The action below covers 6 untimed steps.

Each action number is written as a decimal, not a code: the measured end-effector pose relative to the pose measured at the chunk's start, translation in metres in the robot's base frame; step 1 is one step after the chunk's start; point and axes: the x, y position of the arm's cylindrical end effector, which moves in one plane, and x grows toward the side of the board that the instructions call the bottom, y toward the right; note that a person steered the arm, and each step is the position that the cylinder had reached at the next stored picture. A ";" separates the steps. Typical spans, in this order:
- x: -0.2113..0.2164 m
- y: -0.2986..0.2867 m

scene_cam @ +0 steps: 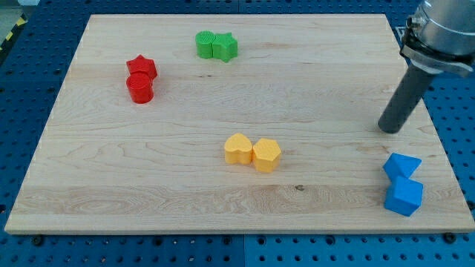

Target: Point at green circle

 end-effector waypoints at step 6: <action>-0.128 -0.275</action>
